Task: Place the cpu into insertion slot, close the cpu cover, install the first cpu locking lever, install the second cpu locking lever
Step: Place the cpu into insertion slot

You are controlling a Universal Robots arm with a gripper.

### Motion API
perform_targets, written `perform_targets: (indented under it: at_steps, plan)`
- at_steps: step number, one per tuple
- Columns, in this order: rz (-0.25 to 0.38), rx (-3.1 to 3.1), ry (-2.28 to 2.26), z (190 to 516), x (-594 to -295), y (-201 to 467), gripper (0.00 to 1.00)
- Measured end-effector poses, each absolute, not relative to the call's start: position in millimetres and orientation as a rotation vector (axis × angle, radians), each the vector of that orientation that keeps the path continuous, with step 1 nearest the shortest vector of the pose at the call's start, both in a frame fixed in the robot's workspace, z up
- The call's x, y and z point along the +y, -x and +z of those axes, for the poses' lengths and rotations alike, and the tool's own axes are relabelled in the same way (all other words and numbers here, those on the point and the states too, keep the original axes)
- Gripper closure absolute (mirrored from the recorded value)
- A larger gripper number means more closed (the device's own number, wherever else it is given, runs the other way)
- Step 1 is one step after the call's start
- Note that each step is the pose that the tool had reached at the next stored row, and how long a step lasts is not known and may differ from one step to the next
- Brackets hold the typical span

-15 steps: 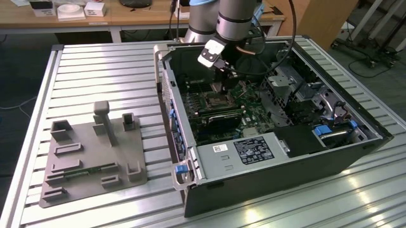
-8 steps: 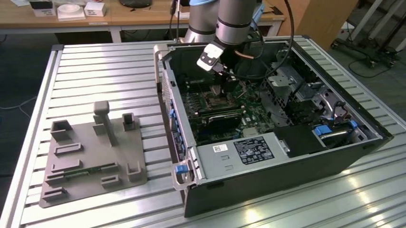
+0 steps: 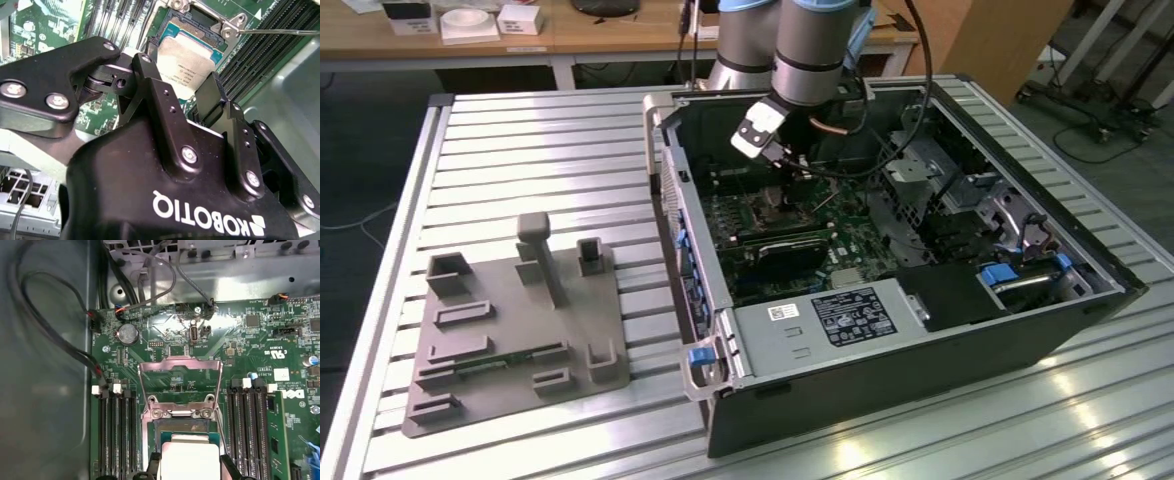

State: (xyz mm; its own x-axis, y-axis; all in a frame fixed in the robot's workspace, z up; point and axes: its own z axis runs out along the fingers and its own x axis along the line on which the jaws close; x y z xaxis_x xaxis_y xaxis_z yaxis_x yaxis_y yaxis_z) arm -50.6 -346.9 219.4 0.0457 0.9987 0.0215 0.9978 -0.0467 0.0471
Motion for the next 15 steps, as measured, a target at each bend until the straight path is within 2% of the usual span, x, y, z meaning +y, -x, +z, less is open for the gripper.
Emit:
perform_targets:
  at_steps: [15]
  plan:
    - [0.073,2.202,-2.217,197.9,-347.0,47.9,0.46]
